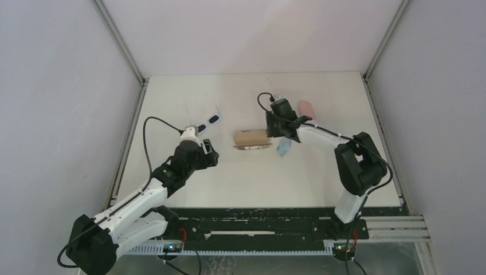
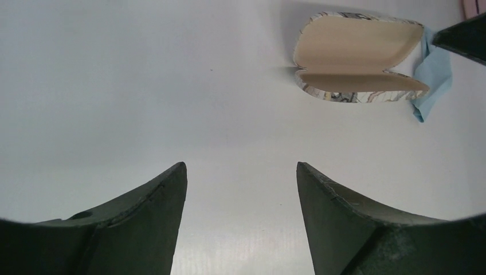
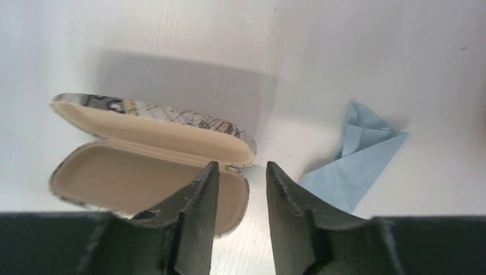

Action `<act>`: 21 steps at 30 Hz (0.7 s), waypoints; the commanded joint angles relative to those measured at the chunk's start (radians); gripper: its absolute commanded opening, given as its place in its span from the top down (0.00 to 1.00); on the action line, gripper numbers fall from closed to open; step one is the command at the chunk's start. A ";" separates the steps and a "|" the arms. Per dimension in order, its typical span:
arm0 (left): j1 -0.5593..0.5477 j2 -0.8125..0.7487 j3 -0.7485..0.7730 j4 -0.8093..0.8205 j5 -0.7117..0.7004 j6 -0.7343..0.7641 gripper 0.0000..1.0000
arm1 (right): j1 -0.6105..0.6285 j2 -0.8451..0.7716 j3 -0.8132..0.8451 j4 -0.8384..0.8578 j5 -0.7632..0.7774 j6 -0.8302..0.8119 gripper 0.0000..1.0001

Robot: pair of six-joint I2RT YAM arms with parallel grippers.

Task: Organize the sunglasses
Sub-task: Adjust the sunglasses case at the center of the board, then pick up the glasses cleaning cloth from the center of the board.

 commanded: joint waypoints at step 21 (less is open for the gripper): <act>0.167 0.053 0.205 -0.077 -0.187 0.006 0.25 | -0.073 -0.631 -0.407 0.017 0.001 0.023 0.45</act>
